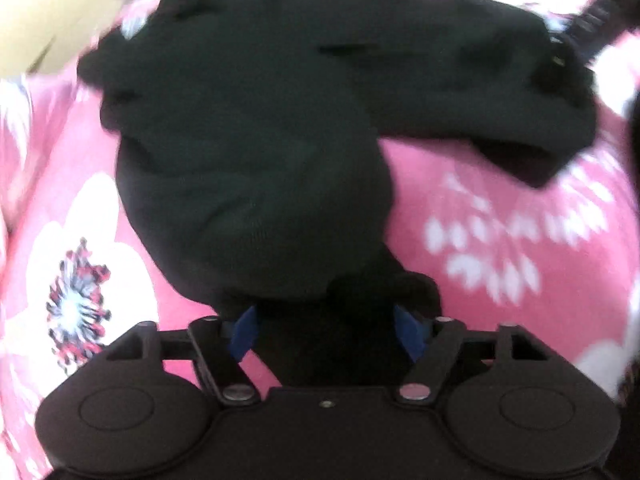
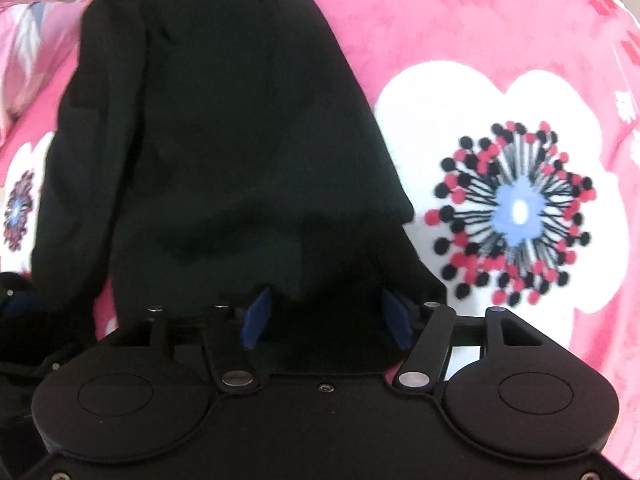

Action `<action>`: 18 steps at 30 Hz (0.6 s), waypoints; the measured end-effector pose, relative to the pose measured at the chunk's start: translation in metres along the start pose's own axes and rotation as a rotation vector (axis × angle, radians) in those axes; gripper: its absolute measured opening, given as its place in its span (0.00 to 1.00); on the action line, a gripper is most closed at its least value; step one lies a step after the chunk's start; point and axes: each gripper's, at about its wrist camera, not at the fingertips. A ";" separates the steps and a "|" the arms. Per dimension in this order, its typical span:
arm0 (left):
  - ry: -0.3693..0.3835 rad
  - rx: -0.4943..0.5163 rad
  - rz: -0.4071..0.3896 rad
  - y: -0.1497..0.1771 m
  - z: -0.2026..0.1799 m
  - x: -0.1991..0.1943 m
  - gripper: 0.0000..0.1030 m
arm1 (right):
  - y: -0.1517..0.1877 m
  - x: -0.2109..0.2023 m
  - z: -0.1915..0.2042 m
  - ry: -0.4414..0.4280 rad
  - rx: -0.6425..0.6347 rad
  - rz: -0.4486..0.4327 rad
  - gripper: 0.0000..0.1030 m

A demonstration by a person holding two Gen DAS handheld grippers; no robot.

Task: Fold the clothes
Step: 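Lay the garment flat on the bed and open both tools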

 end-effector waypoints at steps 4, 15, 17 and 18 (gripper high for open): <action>0.074 -0.033 -0.032 0.000 0.006 -0.004 0.31 | 0.005 -0.006 0.017 0.038 -0.048 -0.052 0.47; 0.195 -0.141 -0.080 -0.024 0.042 -0.030 0.07 | 0.033 -0.032 0.043 -0.264 -0.064 0.154 0.24; 0.185 -0.151 -0.113 -0.032 0.050 -0.042 0.07 | 0.040 -0.034 0.049 -0.317 -0.068 0.219 0.24; 0.169 -0.148 -0.134 -0.038 0.056 -0.051 0.07 | 0.046 -0.036 0.052 -0.352 -0.063 0.269 0.24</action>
Point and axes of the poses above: each gripper's, at about its wrist camera, not at the fingertips, and x roughly the way its jaws point, z to its left, y to its underside, and after that the axes turned 2 degrees about x, right-handed
